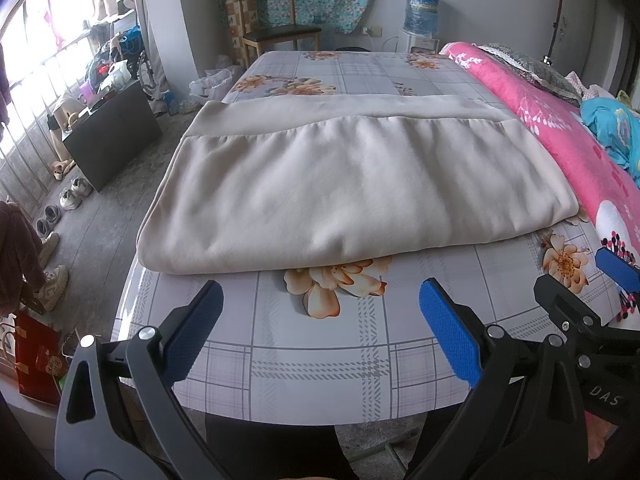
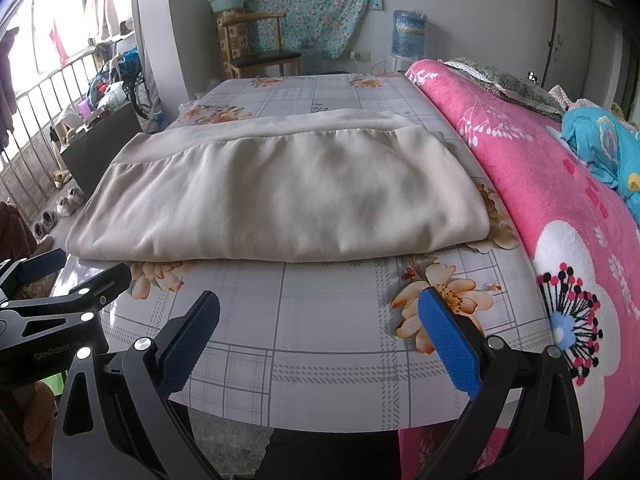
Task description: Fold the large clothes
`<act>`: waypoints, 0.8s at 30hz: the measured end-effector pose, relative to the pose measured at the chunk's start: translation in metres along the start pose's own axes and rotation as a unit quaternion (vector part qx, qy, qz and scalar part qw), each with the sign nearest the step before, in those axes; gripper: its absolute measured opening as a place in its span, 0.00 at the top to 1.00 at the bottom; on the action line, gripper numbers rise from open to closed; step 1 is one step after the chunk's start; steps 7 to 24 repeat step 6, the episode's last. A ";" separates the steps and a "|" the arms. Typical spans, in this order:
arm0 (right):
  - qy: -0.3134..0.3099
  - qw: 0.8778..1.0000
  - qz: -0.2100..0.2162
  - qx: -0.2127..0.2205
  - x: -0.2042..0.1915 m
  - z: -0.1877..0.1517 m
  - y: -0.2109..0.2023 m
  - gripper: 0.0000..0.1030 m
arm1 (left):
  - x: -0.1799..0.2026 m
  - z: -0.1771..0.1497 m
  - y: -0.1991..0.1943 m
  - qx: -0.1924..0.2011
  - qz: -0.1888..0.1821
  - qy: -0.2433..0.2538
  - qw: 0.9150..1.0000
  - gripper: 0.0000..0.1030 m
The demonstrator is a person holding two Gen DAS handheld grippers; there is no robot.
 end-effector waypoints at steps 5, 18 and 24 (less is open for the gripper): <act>-0.002 1.000 0.000 0.001 0.000 0.000 0.000 0.06 | 0.000 0.001 0.000 -0.001 0.000 0.000 1.000 0.08; -0.002 1.000 0.000 0.001 0.000 0.000 0.000 0.06 | 0.000 0.001 0.000 0.000 0.000 -0.001 1.000 0.08; -0.002 1.000 0.000 0.001 0.000 0.000 0.000 0.06 | 0.000 0.001 0.000 0.000 0.000 -0.001 1.000 0.08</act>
Point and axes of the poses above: each gripper's, at about its wrist camera, not at the fingertips, and y roughly the way its jaws point, x to its right, z to its top, the point moved 7 cm from there along y, roughly the way its jaws point, and after that the axes turned 4 degrees about -z, right-handed, at the moved point
